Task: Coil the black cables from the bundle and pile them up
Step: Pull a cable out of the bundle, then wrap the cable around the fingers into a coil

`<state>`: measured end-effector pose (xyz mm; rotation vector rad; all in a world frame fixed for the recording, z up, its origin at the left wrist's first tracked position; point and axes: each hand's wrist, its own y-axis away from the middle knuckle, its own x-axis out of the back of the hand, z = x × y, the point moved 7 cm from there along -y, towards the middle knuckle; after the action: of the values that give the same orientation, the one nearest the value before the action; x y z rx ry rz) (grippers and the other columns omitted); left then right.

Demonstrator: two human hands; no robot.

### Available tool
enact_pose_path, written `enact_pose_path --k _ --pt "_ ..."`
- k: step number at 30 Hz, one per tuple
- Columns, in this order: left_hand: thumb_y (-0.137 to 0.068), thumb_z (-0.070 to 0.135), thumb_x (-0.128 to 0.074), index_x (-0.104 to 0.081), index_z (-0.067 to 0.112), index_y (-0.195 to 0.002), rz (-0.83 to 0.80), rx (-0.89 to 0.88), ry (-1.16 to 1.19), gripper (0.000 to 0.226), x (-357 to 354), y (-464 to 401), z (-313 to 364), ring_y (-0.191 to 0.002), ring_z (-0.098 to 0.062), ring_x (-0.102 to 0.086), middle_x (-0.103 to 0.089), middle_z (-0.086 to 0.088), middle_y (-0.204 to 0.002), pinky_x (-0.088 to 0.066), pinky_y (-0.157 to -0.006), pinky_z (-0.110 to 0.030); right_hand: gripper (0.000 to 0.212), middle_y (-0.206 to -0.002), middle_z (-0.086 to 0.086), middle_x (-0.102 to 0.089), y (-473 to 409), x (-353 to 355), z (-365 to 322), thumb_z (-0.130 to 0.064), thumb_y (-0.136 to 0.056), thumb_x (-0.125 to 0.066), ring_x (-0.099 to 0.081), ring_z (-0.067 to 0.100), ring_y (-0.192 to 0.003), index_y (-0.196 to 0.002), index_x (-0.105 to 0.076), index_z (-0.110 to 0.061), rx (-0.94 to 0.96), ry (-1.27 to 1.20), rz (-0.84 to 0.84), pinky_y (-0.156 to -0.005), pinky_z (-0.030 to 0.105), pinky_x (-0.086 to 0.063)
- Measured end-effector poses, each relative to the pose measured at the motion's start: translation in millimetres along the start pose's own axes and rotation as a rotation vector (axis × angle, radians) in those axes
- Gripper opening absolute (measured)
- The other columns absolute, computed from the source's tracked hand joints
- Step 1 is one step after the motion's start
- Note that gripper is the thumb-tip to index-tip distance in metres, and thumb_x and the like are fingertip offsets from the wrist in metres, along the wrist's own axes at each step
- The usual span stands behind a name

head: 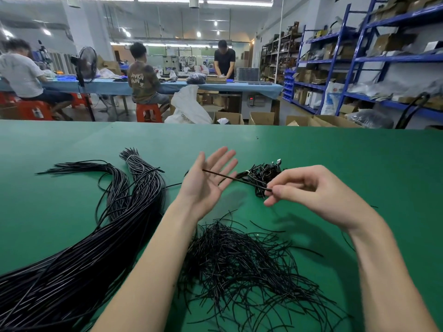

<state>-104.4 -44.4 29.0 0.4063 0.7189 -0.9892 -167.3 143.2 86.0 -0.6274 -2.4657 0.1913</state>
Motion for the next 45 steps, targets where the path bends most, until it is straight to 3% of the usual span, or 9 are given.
enact_pose_path --k 6,10,19,22,26,31,37,41,45 --pt "-0.109 0.043 -0.021 -0.060 -0.001 -0.130 0.053 -0.026 0.217 0.063 5 0 2 -0.120 -0.029 -0.065 -0.069 -0.017 -0.125 -0.051 -0.100 -0.039 0.016 -0.070 0.038 -0.057 4 0 -18 -0.034 -0.082 -0.074 -0.047 0.011 -0.050 -0.087 -0.080 -0.021 0.136 -0.196 -0.010 -0.050 0.016 -0.038" --pt "-0.110 0.041 -0.019 -0.060 -0.004 -0.128 0.061 -0.064 0.311 0.063 12 1 14 -0.122 -0.031 -0.063 -0.068 -0.018 -0.125 -0.048 -0.105 -0.039 0.030 -0.053 0.003 -0.054 11 3 -1 -0.045 -0.080 -0.076 -0.036 0.006 -0.045 -0.098 -0.082 -0.023 -0.047 -0.123 -0.185 -0.045 0.013 -0.029" --pt "-0.109 0.046 -0.023 -0.070 -0.010 -0.113 -0.159 -0.026 0.439 0.073 -10 10 11 -0.116 -0.037 -0.066 -0.067 -0.022 -0.125 -0.056 -0.096 -0.044 0.012 -0.067 -0.004 -0.072 35 3 83 -0.032 -0.091 -0.072 -0.036 0.001 -0.039 -0.086 -0.083 -0.032 -0.716 0.280 -0.323 -0.041 0.012 -0.030" --pt "-0.104 0.059 -0.020 -0.071 -0.006 -0.114 -0.407 0.157 0.200 0.083 -30 24 2 -0.112 -0.036 -0.068 -0.071 -0.022 -0.116 -0.059 -0.087 -0.047 0.018 -0.070 -0.009 -0.075 24 4 91 -0.039 -0.091 -0.072 -0.041 0.000 -0.040 -0.079 -0.082 -0.030 -0.721 0.447 -0.215 -0.049 0.018 -0.036" --pt "-0.094 0.077 -0.010 -0.060 -0.005 -0.128 -0.731 0.497 -0.432 0.102 -43 44 -35 -0.122 -0.037 -0.061 -0.066 -0.024 -0.126 -0.050 -0.100 -0.057 0.022 -0.071 -0.014 -0.073 2 17 81 -0.048 -0.088 -0.071 -0.067 0.007 -0.077 -0.074 -0.076 -0.032 -0.591 0.581 0.124 -0.084 0.033 -0.056" --pt "-0.088 0.081 -0.001 -0.055 0.011 -0.141 -0.498 0.595 -0.974 0.103 -23 34 -64 -0.133 -0.022 -0.053 -0.063 -0.005 -0.137 -0.034 -0.115 -0.056 0.021 -0.059 -0.021 -0.067 -35 22 20 -0.040 -0.087 -0.073 -0.060 0.001 -0.067 -0.070 -0.077 -0.028 -0.315 0.365 0.243 -0.062 0.023 -0.044" --pt "-0.101 0.063 -0.001 -0.045 0.013 -0.148 -0.259 0.120 -0.664 0.082 -32 9 -29 -0.141 -0.012 -0.043 -0.050 -0.005 -0.150 -0.024 -0.122 -0.036 0.017 -0.062 -0.002 -0.065 -44 -13 -15 -0.021 -0.099 -0.062 -0.042 0.009 -0.046 -0.094 -0.074 -0.011 -0.167 0.011 -0.033 -0.045 0.016 -0.033" --pt "-0.102 0.062 -0.012 -0.048 0.015 -0.145 -0.291 0.060 -0.319 0.074 -37 9 -13 -0.140 -0.020 -0.046 -0.054 -0.002 -0.148 -0.038 -0.113 -0.044 0.020 -0.072 0.003 -0.069 -29 -44 20 -0.025 -0.103 -0.058 -0.047 0.013 -0.054 -0.097 -0.075 -0.016 -0.249 -0.158 -0.195 -0.050 0.021 -0.036" --pt "-0.102 0.062 -0.014 -0.045 0.008 -0.147 -0.349 0.068 -0.265 0.076 -45 18 -14 -0.130 -0.037 -0.055 -0.059 -0.015 -0.141 -0.039 -0.110 -0.059 0.035 -0.071 -0.001 -0.065 -21 -59 58 -0.054 -0.095 -0.062 -0.054 0.013 -0.061 -0.080 -0.075 -0.025 -0.426 -0.239 -0.330 -0.059 0.023 -0.042"
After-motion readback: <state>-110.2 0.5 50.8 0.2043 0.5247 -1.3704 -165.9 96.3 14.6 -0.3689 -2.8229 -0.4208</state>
